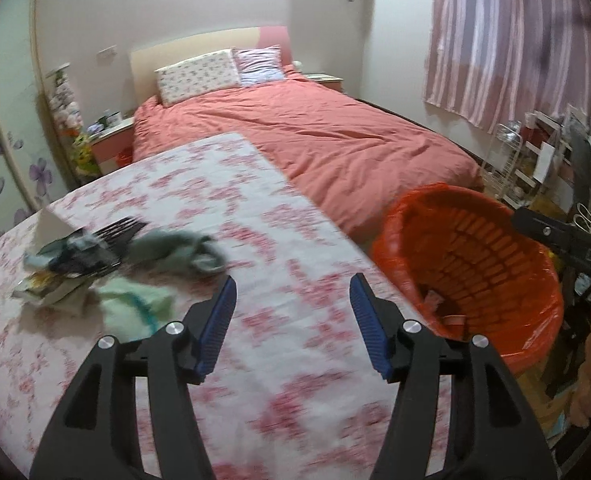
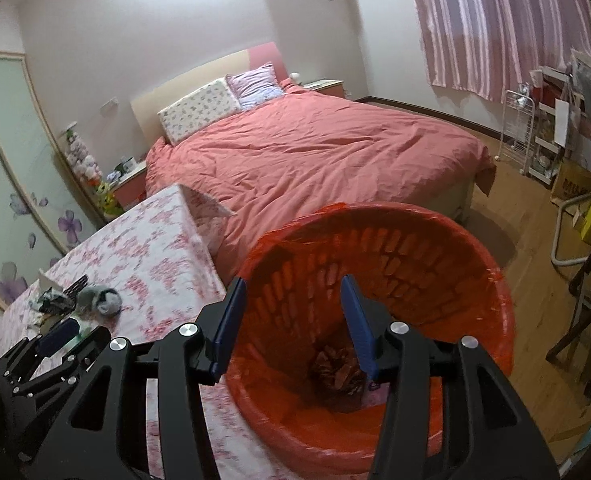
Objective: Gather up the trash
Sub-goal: 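Drop the scrunchie and lotion tube into the orange basket, opening both tools, then grasp the mint green towel with the right tool while the left tool returns to the bed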
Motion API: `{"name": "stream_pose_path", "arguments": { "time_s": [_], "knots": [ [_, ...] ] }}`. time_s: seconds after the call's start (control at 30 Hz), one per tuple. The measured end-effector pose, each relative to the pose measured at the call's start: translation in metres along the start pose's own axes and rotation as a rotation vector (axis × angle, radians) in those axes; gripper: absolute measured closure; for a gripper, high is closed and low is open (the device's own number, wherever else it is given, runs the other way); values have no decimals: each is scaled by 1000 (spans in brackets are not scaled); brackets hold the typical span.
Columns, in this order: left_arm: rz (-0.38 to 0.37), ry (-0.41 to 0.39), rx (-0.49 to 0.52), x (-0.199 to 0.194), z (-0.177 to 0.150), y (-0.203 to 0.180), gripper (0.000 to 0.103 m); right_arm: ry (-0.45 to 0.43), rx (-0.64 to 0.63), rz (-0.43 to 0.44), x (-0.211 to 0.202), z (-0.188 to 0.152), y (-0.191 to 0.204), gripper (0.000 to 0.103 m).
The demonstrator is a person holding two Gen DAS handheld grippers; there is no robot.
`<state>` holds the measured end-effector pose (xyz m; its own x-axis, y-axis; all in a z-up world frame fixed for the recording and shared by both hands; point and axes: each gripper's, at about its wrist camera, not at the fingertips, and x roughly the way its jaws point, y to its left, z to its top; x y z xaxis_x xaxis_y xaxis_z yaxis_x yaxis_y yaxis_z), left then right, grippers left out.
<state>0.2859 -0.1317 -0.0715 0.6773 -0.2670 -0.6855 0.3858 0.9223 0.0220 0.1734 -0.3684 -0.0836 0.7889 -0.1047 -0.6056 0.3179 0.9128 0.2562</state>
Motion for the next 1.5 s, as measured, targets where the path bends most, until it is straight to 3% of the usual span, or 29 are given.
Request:
{"name": "stream_pose_path", "arguments": {
  "time_s": [0.4, 0.77, 1.03, 1.17, 1.33, 1.4, 1.5],
  "knots": [
    [145, 22, -120, -14, -26, 93, 42, 47, -120, 77, 6, -14, 66, 53],
    [270, 41, -270, -28, -51, 187, 37, 129, -272, 209, 32, -36, 163, 53],
    [310, 37, -344, -38, -62, 230, 34, 209, -378, 274, 55, -62, 226, 53],
    [318, 32, -379, -41, -66, 245, 32, 202, -423, 273, 61, -68, 250, 37],
    [309, 38, -409, -40, -70, 254, 31, 229, -468, 239, 78, -76, 268, 37],
    [301, 40, -415, -39, -69, 255, 31, 242, -488, 217, 85, -80, 270, 46],
    [288, 41, -415, -36, -67, 254, 31, 244, -480, 205, 86, -79, 265, 69]
  ]
}}
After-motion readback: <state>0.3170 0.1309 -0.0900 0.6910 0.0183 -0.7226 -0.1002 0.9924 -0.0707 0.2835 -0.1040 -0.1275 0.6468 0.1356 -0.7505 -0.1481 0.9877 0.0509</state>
